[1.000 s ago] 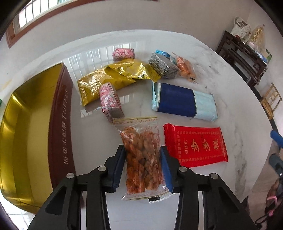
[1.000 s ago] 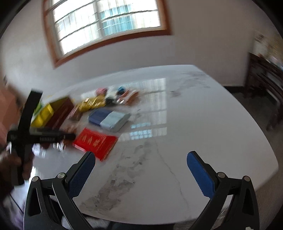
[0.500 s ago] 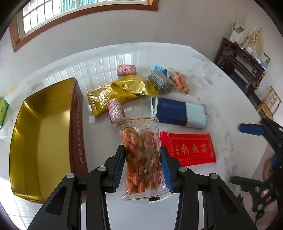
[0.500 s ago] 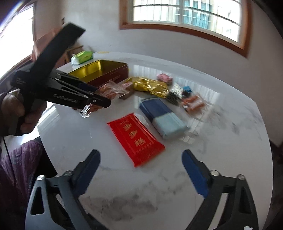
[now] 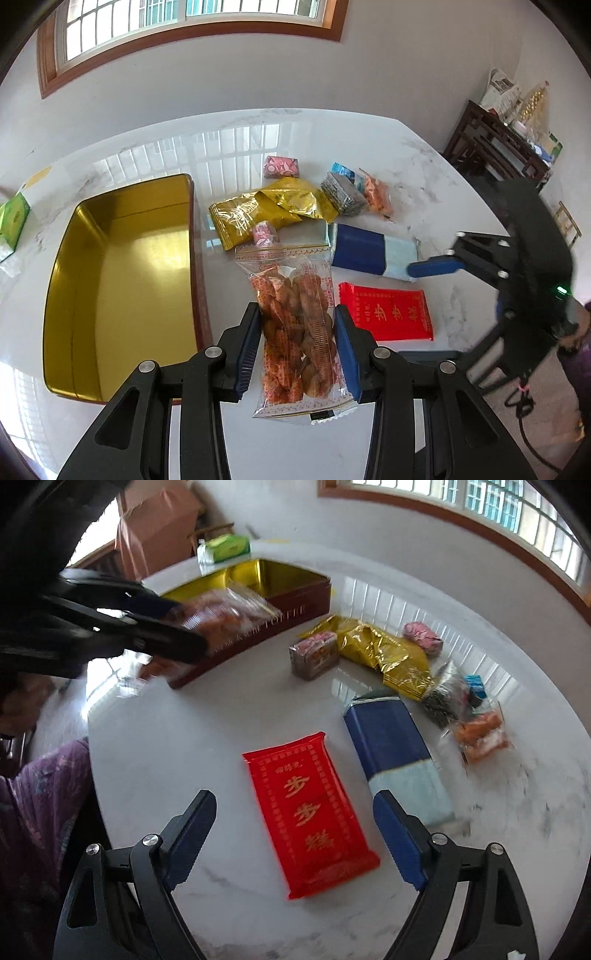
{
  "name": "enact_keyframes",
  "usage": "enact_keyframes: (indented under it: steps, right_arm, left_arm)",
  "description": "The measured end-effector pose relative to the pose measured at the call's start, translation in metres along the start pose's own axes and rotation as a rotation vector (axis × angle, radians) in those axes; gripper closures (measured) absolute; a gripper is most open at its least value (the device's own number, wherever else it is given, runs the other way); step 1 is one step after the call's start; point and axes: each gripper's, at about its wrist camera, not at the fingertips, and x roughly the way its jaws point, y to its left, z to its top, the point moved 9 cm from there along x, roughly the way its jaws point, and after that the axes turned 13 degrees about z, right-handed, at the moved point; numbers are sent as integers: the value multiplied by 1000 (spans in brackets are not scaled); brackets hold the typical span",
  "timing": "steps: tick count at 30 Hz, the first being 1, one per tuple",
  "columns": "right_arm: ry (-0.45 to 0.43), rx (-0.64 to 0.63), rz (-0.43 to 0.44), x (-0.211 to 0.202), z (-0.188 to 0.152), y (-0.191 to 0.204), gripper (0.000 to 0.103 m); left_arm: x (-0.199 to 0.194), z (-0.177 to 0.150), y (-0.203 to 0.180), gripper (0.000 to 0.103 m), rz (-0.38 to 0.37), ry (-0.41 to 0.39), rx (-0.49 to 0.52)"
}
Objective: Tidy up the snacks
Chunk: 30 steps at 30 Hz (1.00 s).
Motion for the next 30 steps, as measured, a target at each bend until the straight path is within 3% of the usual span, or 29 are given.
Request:
enact_keyframes:
  steps: [3, 5, 8, 10, 12, 17, 20, 24, 27, 30]
  right_arm:
    - [62, 10, 7, 14, 2, -8, 19]
    - [107, 19, 36, 24, 0, -8, 26]
    - [165, -19, -10, 34, -4, -7, 28]
    - [168, -2, -23, 34, -3, -8, 32]
    - [153, 24, -45, 30, -2, -11, 52]
    - [141, 45, -130, 23, -11, -5, 59]
    - [89, 81, -154, 10, -25, 0, 59]
    - [-77, 237, -159, -37, -57, -6, 59]
    - [-211, 390, -181, -77, -82, -28, 59]
    - [-289, 546, -249, -111, -121, -70, 59]
  left_arm:
    - [-4, 1, 2, 62, 6, -10, 4]
    - [-7, 0, 3, 62, 2, -10, 5]
    - [-8, -1, 6, 62, 8, -13, 6]
    - [-9, -1, 7, 62, 14, -15, 6]
    - [-9, -1, 8, 62, 18, -17, 7]
    - [-12, -1, 9, 62, 28, -28, 5]
    - [-13, 1, 11, 62, 29, -34, 2]
    - [-15, 2, 14, 62, 34, -43, -2]
    - [-15, 4, 18, 62, 33, -41, -10]
    - [-16, 6, 20, 62, 31, -39, -23]
